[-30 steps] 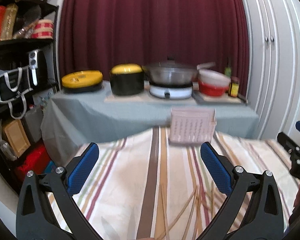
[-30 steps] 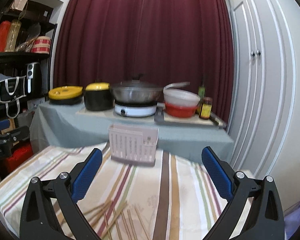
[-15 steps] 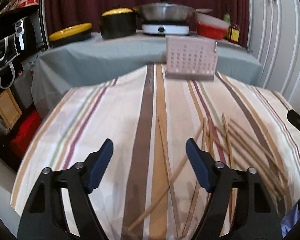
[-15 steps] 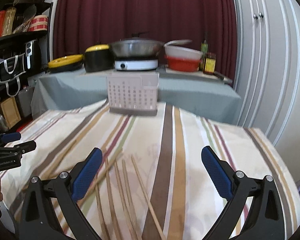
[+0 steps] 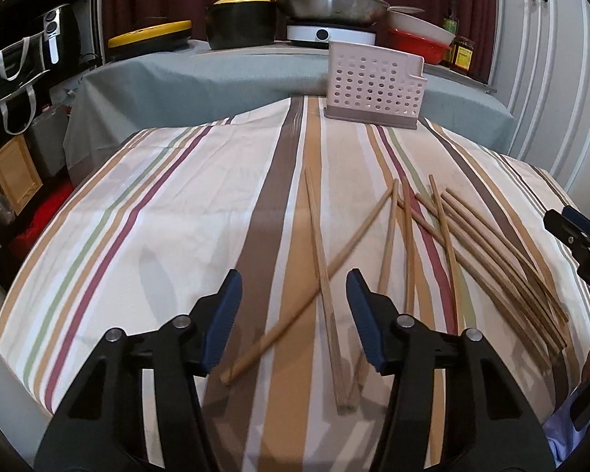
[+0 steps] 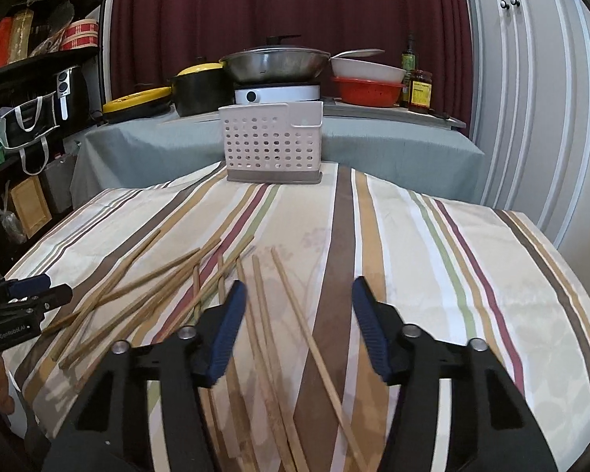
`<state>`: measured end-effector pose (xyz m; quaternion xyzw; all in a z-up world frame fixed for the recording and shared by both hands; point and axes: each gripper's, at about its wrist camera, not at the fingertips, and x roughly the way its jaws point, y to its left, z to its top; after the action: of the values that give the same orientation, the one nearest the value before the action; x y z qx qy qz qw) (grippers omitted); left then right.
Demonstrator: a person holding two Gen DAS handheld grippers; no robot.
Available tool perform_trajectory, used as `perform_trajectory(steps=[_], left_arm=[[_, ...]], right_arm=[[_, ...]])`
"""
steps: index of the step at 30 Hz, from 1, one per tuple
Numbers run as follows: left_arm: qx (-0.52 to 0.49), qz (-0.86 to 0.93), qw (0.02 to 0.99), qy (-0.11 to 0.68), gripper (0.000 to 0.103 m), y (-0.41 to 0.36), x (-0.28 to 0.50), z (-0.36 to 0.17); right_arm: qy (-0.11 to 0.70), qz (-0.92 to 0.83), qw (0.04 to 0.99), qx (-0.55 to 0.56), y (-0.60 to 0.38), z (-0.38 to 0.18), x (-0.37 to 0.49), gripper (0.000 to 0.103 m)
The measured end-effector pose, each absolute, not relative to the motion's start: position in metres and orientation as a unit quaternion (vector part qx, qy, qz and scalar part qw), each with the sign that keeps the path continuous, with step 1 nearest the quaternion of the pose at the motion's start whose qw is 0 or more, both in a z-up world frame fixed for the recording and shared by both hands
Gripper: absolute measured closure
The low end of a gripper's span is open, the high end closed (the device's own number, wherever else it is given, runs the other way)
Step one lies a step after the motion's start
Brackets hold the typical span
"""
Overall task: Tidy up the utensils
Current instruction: 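Lower both tools toward the scattered wooden chopsticks on the cloth, then close the left tool around one wooden chopstick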
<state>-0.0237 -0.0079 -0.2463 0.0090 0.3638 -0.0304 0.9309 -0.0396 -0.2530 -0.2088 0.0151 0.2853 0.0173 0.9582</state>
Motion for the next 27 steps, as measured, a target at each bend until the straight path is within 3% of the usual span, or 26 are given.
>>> perform_trajectory(steps=[11,17,22,27], left_arm=[[0.025,-0.031,0.932,0.359,0.065,-0.02,-0.049,-0.265],[0.025,-0.028,0.93,0.366,0.08,-0.021,-0.052,-0.272],[0.023,-0.027,0.924,0.38,0.084,-0.02,-0.05,-0.279],[0.02,-0.028,0.925,0.378,0.095,-0.019,-0.049,-0.28]], right_arm=[[0.288,0.021,0.957,0.028,-0.255,-0.224,-0.054,0.056],[0.282,0.025,0.959,0.031,-0.254,-0.226,-0.059,0.056],[0.274,0.024,0.961,0.031,-0.255,-0.225,-0.062,0.056],[0.275,0.022,0.961,0.033,-0.256,-0.225,-0.064,0.056]])
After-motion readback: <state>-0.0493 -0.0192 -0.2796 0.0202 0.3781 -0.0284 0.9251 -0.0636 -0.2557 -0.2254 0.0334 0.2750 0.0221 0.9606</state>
